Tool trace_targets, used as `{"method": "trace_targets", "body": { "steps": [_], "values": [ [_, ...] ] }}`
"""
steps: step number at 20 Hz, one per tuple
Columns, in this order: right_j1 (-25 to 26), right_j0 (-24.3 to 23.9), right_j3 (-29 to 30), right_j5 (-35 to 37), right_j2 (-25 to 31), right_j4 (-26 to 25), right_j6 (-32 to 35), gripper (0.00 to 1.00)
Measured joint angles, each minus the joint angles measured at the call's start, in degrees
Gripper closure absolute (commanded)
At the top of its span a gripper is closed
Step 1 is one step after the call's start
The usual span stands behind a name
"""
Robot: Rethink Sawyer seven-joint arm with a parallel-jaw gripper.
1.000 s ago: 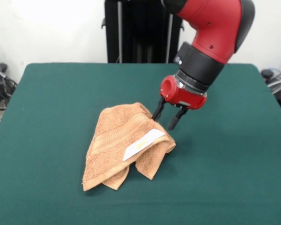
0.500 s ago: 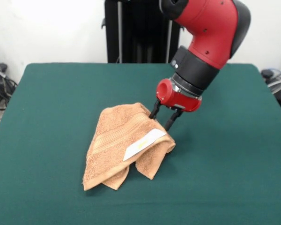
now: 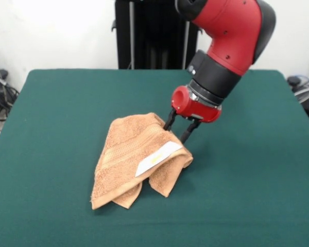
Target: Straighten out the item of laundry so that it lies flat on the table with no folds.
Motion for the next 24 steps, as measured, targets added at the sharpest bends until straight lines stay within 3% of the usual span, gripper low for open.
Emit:
{"method": "trace_targets", "body": {
  "steps": [10,24],
  "values": [
    [-1.8,0.75,-0.12,1.82,-1.46,0.04,0.0,0.0],
    [-6.5,0.66,-2.53,11.06,-1.74,0.01,0.0,0.0]
  ]
}}
